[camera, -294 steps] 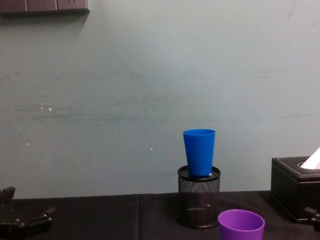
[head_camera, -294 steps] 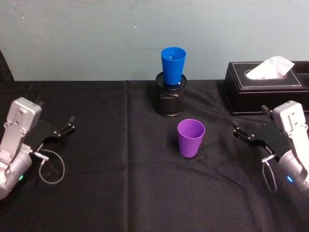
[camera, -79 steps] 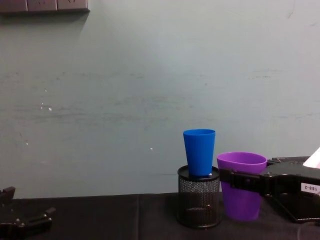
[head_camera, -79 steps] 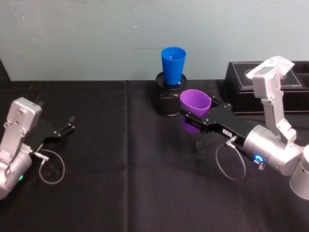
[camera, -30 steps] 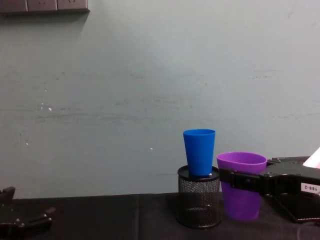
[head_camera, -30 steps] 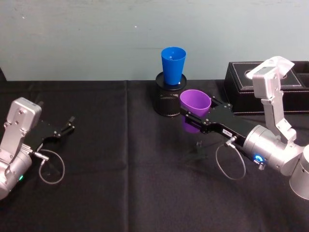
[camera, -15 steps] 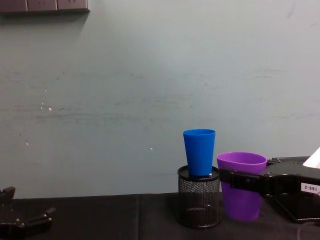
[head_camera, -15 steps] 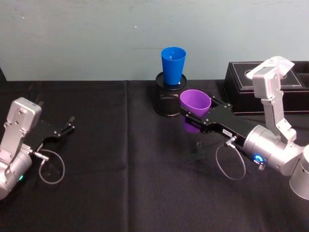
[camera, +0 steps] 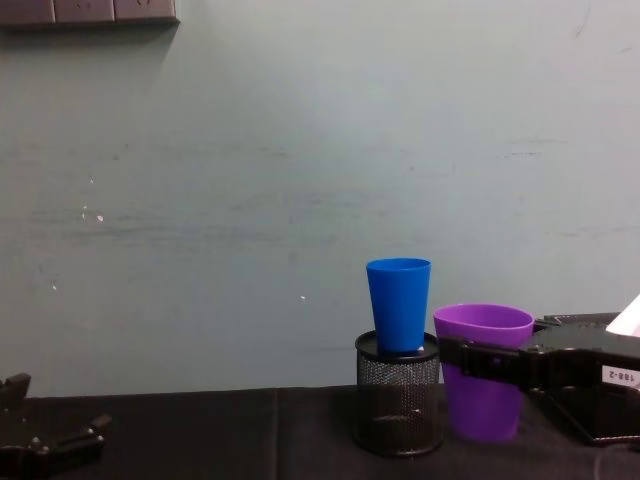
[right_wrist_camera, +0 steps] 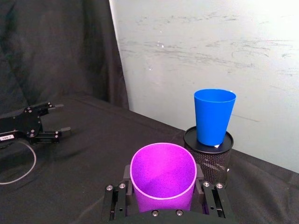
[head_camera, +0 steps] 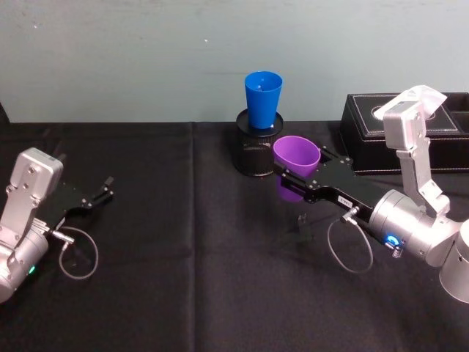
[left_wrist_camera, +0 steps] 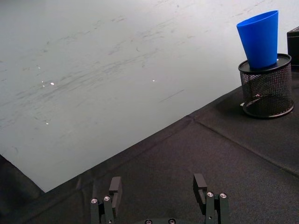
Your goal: Pick up one cup with a gripper and tap it against the other cup.
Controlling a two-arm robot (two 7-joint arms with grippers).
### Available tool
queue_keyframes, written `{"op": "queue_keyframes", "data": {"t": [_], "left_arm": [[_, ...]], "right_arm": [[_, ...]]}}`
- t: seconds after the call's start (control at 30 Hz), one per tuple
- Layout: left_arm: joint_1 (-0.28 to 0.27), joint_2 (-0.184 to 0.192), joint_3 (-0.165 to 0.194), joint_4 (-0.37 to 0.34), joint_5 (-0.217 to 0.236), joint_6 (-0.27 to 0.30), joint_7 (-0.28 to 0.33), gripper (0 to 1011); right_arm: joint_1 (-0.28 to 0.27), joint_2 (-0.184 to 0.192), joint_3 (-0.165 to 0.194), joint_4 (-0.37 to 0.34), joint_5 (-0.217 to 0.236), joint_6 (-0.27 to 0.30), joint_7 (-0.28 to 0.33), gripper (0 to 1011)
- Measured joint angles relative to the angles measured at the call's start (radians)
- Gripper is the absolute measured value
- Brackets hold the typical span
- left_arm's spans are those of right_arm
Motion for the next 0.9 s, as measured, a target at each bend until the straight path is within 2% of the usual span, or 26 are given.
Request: {"op": "queue_keyframes", "data": {"t": [0.9], "left_arm": [[0.0, 0.0, 0.0, 0.0, 0.0, 0.0, 0.0, 1000]], "right_arm": [[0.0, 0.0, 0.0, 0.0, 0.0, 0.0, 0.0, 730]]}}
